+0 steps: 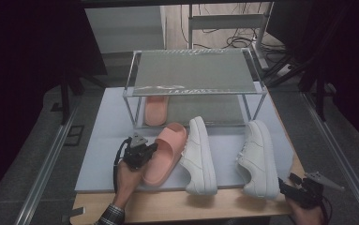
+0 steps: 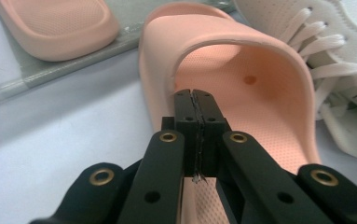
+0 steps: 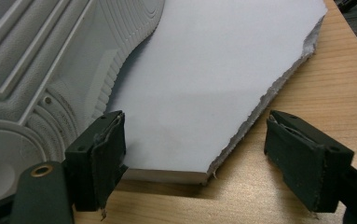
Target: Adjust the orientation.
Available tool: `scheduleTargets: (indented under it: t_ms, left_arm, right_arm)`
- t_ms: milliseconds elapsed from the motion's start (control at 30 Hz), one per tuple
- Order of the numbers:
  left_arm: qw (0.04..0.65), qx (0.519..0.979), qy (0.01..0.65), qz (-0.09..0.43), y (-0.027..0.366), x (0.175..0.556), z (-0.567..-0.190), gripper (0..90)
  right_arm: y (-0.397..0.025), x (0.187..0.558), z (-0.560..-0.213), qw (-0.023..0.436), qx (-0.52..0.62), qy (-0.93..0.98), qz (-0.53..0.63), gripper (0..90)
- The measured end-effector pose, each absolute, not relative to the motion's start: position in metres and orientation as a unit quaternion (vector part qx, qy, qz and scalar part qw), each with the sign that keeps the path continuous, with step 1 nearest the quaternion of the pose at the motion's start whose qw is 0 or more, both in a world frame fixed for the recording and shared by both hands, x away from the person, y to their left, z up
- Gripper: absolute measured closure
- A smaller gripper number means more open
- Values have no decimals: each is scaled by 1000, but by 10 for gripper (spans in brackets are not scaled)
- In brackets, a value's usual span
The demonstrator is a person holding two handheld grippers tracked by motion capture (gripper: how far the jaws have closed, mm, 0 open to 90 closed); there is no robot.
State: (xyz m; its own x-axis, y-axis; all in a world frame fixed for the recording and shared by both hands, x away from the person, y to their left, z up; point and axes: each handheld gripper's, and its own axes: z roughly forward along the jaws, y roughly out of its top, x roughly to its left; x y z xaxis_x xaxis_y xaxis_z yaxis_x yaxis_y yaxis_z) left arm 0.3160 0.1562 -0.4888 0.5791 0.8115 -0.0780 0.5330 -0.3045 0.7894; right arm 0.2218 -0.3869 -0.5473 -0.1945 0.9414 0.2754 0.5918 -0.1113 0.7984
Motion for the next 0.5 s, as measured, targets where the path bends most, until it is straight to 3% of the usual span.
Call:
scheduleTargets:
  t_ms: [133, 333, 500]
  left_arm:
    - [416, 786, 422, 174, 158, 310, -482, 885]
    - [411, 783, 431, 180, 162, 315, -476, 767]
    - [400, 784, 441, 175, 158, 326, -482, 740]
  right_arm:
    - [-387, 222, -547, 199, 602, 636, 439, 206]
    - [-387, 222, -547, 199, 602, 636, 439, 206]
    - [-387, 222, -547, 199, 602, 636, 439, 206]
